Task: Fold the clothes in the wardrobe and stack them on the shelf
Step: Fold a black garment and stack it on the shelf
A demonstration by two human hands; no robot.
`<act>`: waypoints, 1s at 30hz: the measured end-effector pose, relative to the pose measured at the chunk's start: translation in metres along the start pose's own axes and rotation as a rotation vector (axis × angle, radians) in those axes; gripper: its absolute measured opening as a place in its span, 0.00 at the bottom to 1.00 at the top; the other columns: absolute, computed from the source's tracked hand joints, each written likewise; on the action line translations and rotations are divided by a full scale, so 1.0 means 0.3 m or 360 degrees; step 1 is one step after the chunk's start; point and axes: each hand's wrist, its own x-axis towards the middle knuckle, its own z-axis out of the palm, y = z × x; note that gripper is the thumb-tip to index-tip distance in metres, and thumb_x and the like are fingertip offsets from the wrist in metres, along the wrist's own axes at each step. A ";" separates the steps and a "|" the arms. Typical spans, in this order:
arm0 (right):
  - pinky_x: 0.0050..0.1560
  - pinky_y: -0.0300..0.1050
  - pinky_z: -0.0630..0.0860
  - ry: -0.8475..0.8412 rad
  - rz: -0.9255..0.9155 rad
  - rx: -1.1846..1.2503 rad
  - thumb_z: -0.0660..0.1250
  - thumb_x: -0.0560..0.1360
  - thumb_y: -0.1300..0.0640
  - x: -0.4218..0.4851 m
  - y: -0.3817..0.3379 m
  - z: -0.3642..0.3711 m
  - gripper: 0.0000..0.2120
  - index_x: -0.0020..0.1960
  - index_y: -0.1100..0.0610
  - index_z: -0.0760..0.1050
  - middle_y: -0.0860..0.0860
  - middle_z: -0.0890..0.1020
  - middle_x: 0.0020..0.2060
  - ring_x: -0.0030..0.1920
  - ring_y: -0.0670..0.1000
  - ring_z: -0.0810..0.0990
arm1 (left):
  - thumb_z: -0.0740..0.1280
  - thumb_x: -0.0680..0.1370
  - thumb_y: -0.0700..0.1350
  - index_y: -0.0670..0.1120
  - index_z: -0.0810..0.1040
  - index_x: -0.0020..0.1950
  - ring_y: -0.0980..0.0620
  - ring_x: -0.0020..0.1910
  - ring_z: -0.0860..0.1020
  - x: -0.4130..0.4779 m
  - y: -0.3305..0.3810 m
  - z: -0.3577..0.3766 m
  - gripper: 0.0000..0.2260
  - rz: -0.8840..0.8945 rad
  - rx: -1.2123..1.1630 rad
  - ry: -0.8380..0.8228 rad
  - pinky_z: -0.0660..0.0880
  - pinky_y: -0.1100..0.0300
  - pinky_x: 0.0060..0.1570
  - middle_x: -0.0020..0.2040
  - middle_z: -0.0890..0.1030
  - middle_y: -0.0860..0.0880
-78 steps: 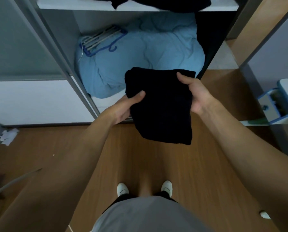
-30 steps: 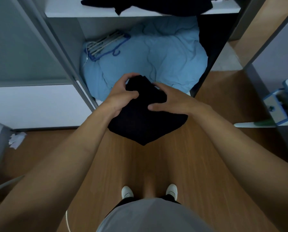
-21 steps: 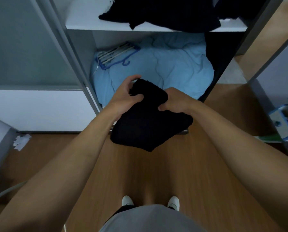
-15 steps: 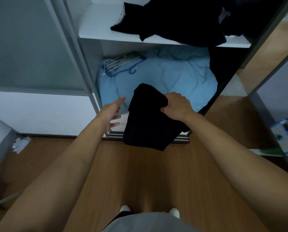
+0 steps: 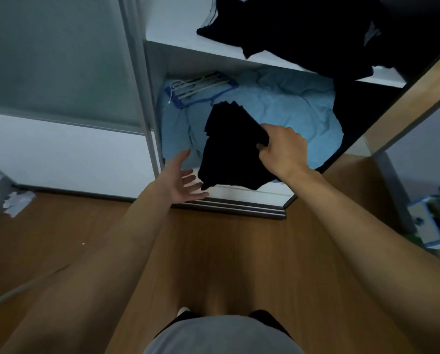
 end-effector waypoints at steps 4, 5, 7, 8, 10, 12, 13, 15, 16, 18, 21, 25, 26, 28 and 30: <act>0.43 0.46 0.65 -0.0146 0.0066 -0.0019 0.63 0.73 0.60 0.037 -0.046 0.051 0.05 0.44 0.50 0.71 0.53 0.80 0.41 0.48 0.62 0.79 | 0.65 0.75 0.68 0.38 0.72 0.70 0.42 0.57 0.82 0.005 -0.011 -0.109 0.38 -0.0197 0.0220 -0.0063 0.82 0.51 0.44 0.60 0.81 0.40; 0.44 0.47 0.65 -0.0177 0.0014 -0.0036 0.63 0.73 0.60 0.034 -0.062 0.068 0.07 0.46 0.49 0.74 0.55 0.82 0.44 0.49 0.62 0.80 | 0.64 0.73 0.71 0.36 0.71 0.70 0.40 0.59 0.81 0.003 0.000 -0.120 0.42 -0.0283 0.0227 -0.0210 0.82 0.50 0.48 0.62 0.81 0.38; 0.45 0.48 0.66 -0.0229 -0.0177 -0.0078 0.64 0.74 0.59 0.017 -0.089 0.102 0.15 0.57 0.46 0.79 0.55 0.84 0.48 0.52 0.63 0.80 | 0.65 0.67 0.76 0.35 0.67 0.70 0.34 0.64 0.78 0.006 0.030 -0.129 0.50 -0.0409 0.0149 -0.0443 0.80 0.46 0.56 0.67 0.77 0.33; 0.46 0.48 0.67 -0.0273 -0.0305 -0.0114 0.65 0.75 0.59 0.004 -0.097 0.115 0.19 0.62 0.44 0.78 0.54 0.85 0.51 0.53 0.62 0.81 | 0.67 0.65 0.76 0.37 0.66 0.71 0.32 0.65 0.76 0.011 0.044 -0.125 0.51 -0.0435 0.0066 -0.0485 0.78 0.44 0.58 0.68 0.75 0.32; 0.50 0.49 0.74 -0.0363 -0.0600 -0.0128 0.66 0.73 0.62 -0.024 -0.104 0.127 0.26 0.67 0.42 0.76 0.51 0.85 0.57 0.57 0.59 0.81 | 0.73 0.64 0.72 0.41 0.66 0.73 0.28 0.65 0.74 0.020 0.065 -0.103 0.49 -0.0411 -0.0159 -0.0419 0.76 0.39 0.61 0.68 0.74 0.31; 0.52 0.52 0.79 -0.0405 -0.0816 0.0009 0.65 0.68 0.69 -0.054 -0.092 0.132 0.30 0.66 0.47 0.79 0.48 0.83 0.62 0.62 0.55 0.81 | 0.77 0.65 0.66 0.43 0.72 0.71 0.31 0.61 0.78 0.029 0.079 -0.061 0.42 -0.0281 -0.0184 -0.0268 0.76 0.38 0.61 0.64 0.79 0.34; 0.54 0.53 0.80 -0.0391 -0.0870 0.0080 0.65 0.67 0.72 -0.070 -0.082 0.134 0.31 0.65 0.50 0.80 0.48 0.82 0.62 0.63 0.53 0.81 | 0.78 0.67 0.62 0.43 0.75 0.69 0.35 0.58 0.82 0.033 0.085 -0.031 0.37 -0.0194 -0.0062 -0.0179 0.79 0.42 0.56 0.60 0.82 0.37; 0.60 0.52 0.79 -0.0376 -0.0898 0.0121 0.64 0.66 0.74 -0.081 -0.060 0.131 0.32 0.66 0.53 0.80 0.48 0.81 0.63 0.66 0.52 0.79 | 0.77 0.71 0.53 0.42 0.79 0.63 0.41 0.47 0.86 0.043 0.099 0.042 0.25 -0.0060 0.0216 0.0016 0.83 0.50 0.40 0.50 0.86 0.40; 0.64 0.51 0.76 -0.0410 -0.0883 0.0112 0.64 0.67 0.73 -0.071 -0.042 0.128 0.33 0.68 0.53 0.78 0.48 0.80 0.66 0.68 0.51 0.77 | 0.75 0.72 0.49 0.42 0.79 0.60 0.43 0.44 0.85 0.050 0.111 0.081 0.20 -0.0018 0.0328 0.0101 0.82 0.54 0.33 0.46 0.86 0.41; 0.73 0.48 0.68 -0.0664 -0.0817 0.0210 0.65 0.72 0.70 -0.035 0.013 0.111 0.32 0.73 0.50 0.72 0.47 0.73 0.72 0.74 0.48 0.69 | 0.74 0.72 0.46 0.42 0.77 0.56 0.45 0.43 0.82 0.071 0.140 0.150 0.16 0.0077 0.0503 0.0216 0.79 0.59 0.26 0.47 0.83 0.43; 0.77 0.38 0.55 -0.1069 -0.0539 0.0912 0.65 0.79 0.60 0.055 0.123 0.067 0.23 0.72 0.47 0.72 0.45 0.67 0.76 0.76 0.41 0.61 | 0.73 0.73 0.45 0.42 0.77 0.55 0.46 0.44 0.82 0.107 0.204 0.244 0.13 0.0211 0.0567 0.0230 0.78 0.61 0.28 0.48 0.82 0.43; 0.74 0.39 0.61 -0.0435 0.0383 0.1226 0.69 0.78 0.48 0.228 0.253 0.086 0.24 0.72 0.50 0.71 0.43 0.68 0.71 0.71 0.41 0.66 | 0.73 0.72 0.46 0.42 0.79 0.51 0.46 0.33 0.85 0.143 0.315 0.367 0.12 0.0330 0.0512 0.0166 0.80 0.57 0.29 0.41 0.85 0.42; 0.72 0.42 0.65 -0.0432 0.0654 0.1409 0.70 0.76 0.42 0.284 0.279 0.087 0.31 0.75 0.50 0.67 0.42 0.68 0.69 0.69 0.44 0.69 | 0.74 0.71 0.47 0.42 0.80 0.51 0.46 0.32 0.85 0.150 0.346 0.400 0.12 0.0347 0.0484 0.0140 0.81 0.55 0.30 0.39 0.85 0.42; 0.67 0.48 0.73 -0.0733 0.1040 0.2045 0.74 0.69 0.35 0.412 0.333 0.100 0.40 0.75 0.51 0.68 0.48 0.76 0.67 0.64 0.50 0.77 | 0.74 0.71 0.46 0.42 0.82 0.49 0.45 0.33 0.85 0.158 0.406 0.466 0.11 0.0435 0.0434 0.0103 0.81 0.52 0.32 0.37 0.86 0.42; 0.59 0.48 0.80 -0.1038 0.1056 0.2552 0.75 0.66 0.34 0.542 0.362 0.100 0.35 0.66 0.52 0.79 0.54 0.83 0.61 0.59 0.55 0.83 | 0.73 0.72 0.44 0.42 0.83 0.49 0.44 0.37 0.86 0.169 0.468 0.531 0.09 0.0593 0.0407 0.0073 0.82 0.52 0.34 0.41 0.86 0.42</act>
